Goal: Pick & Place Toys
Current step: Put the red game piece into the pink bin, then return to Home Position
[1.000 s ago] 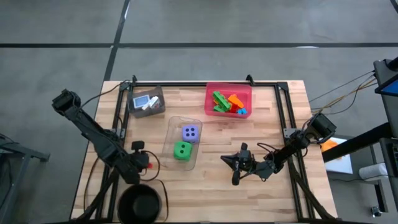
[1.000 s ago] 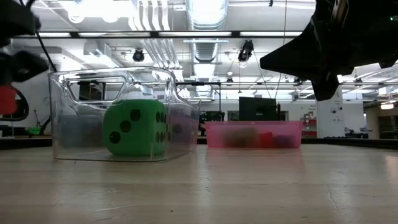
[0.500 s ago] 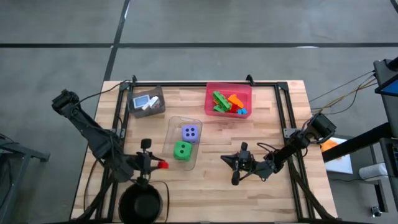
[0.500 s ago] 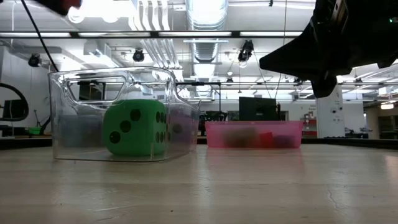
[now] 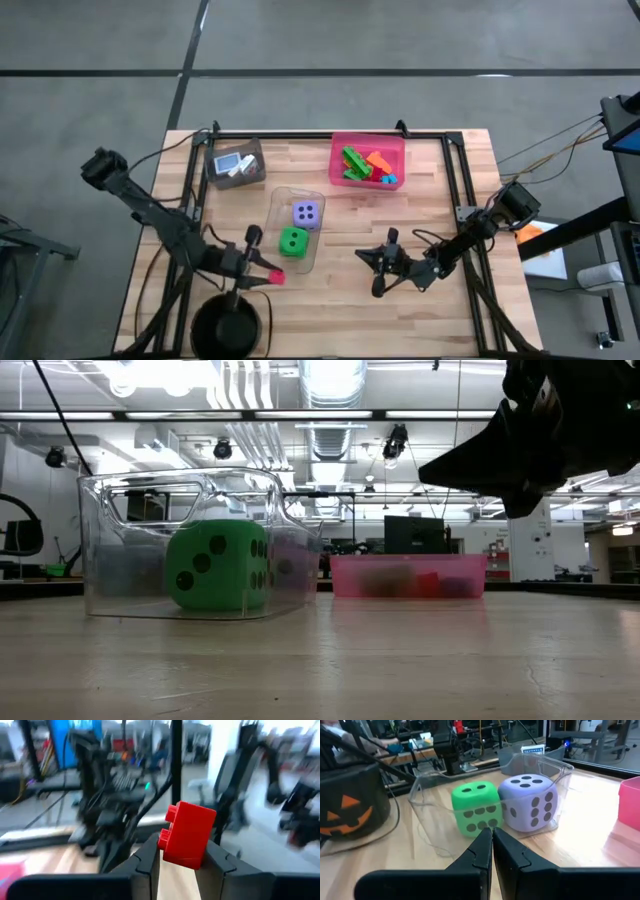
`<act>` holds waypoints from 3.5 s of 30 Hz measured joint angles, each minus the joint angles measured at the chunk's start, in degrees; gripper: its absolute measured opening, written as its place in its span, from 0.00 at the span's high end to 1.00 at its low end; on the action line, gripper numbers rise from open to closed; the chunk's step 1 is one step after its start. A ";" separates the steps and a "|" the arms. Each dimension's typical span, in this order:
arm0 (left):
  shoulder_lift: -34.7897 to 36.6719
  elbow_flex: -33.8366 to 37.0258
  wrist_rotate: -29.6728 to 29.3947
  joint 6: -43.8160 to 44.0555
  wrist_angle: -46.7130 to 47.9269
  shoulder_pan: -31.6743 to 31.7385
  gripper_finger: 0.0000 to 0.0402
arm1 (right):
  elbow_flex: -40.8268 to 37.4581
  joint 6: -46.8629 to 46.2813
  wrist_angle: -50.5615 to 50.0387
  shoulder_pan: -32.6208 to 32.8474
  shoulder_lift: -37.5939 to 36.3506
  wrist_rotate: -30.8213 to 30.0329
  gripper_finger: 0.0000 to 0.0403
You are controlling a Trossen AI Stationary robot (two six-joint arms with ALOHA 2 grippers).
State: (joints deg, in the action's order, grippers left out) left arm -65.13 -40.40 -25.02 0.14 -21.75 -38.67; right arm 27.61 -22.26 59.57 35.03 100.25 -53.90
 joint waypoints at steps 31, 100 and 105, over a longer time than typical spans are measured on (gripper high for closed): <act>-32.88 -11.46 21.66 4.83 -14.28 42.15 0.78 | -0.04 6.87 -5.27 -0.13 0.04 1.51 0.96; 22.78 19.72 29.09 8.61 2.88 41.39 0.17 | 0.03 13.49 4.25 -3.80 -0.10 12.43 0.96; 32.24 26.40 29.12 12.21 2.90 41.33 0.17 | 0.03 14.32 5.24 -4.57 -3.86 18.35 0.96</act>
State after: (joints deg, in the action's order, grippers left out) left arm -32.89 -14.00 4.10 12.35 -18.85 2.66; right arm 27.64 -7.93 64.82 30.46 96.39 -35.55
